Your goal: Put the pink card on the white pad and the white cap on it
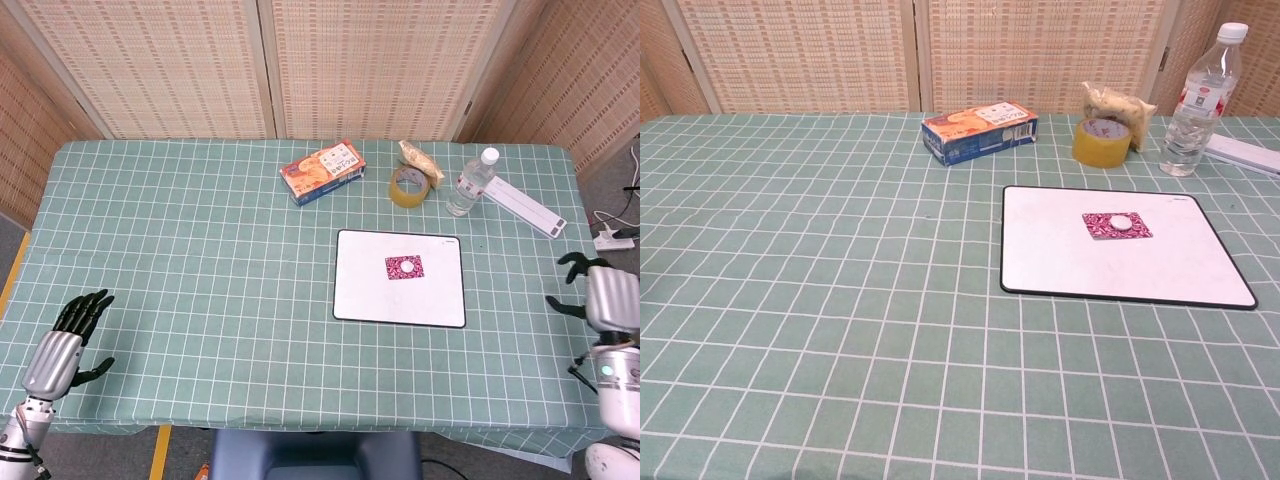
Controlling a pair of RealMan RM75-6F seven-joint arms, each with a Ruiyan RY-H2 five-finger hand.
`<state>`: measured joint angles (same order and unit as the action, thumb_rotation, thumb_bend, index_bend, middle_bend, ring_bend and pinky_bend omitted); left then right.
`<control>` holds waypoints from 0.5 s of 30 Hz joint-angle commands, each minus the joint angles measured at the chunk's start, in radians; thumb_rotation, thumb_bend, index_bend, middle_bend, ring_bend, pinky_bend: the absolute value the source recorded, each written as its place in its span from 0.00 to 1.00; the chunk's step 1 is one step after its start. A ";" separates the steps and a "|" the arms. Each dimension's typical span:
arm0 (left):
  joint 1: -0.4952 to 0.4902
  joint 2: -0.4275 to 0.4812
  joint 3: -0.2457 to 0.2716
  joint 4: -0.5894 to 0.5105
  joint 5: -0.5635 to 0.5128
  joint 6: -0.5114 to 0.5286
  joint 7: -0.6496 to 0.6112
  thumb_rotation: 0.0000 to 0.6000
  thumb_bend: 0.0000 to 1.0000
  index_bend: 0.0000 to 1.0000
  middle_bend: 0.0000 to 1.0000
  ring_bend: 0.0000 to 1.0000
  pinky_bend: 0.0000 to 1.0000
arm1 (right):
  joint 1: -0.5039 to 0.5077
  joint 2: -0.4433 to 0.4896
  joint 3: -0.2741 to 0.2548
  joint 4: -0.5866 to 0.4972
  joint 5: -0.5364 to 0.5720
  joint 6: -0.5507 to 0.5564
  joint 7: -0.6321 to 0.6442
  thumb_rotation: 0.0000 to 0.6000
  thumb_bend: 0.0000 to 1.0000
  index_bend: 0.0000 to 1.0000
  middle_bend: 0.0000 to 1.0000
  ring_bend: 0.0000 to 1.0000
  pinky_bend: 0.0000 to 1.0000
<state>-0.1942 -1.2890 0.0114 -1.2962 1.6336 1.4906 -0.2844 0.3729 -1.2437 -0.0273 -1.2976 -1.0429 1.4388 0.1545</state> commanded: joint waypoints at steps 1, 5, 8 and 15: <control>-0.007 -0.006 -0.001 -0.006 -0.001 -0.009 0.021 1.00 0.17 0.00 0.00 0.00 0.00 | -0.179 -0.132 0.038 0.399 -0.078 0.099 0.294 1.00 0.00 0.35 0.32 0.13 0.44; -0.012 -0.012 0.000 -0.007 -0.002 -0.021 0.039 1.00 0.17 0.00 0.00 0.00 0.00 | -0.188 -0.186 0.053 0.547 -0.098 -0.004 0.375 0.90 0.00 0.31 0.28 0.08 0.35; -0.014 -0.013 -0.001 -0.005 -0.005 -0.024 0.044 1.00 0.17 0.00 0.00 0.00 0.00 | -0.185 -0.204 0.063 0.593 -0.126 -0.033 0.394 0.90 0.00 0.31 0.27 0.07 0.34; -0.014 -0.006 -0.013 0.008 -0.031 -0.030 0.018 1.00 0.17 0.00 0.00 0.00 0.00 | -0.177 -0.216 0.087 0.604 -0.176 -0.061 0.365 0.89 0.00 0.33 0.27 0.06 0.34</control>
<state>-0.2076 -1.2966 0.0003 -1.2907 1.6054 1.4618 -0.2637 0.1975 -1.4529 0.0512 -0.6953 -1.2105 1.3887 0.5285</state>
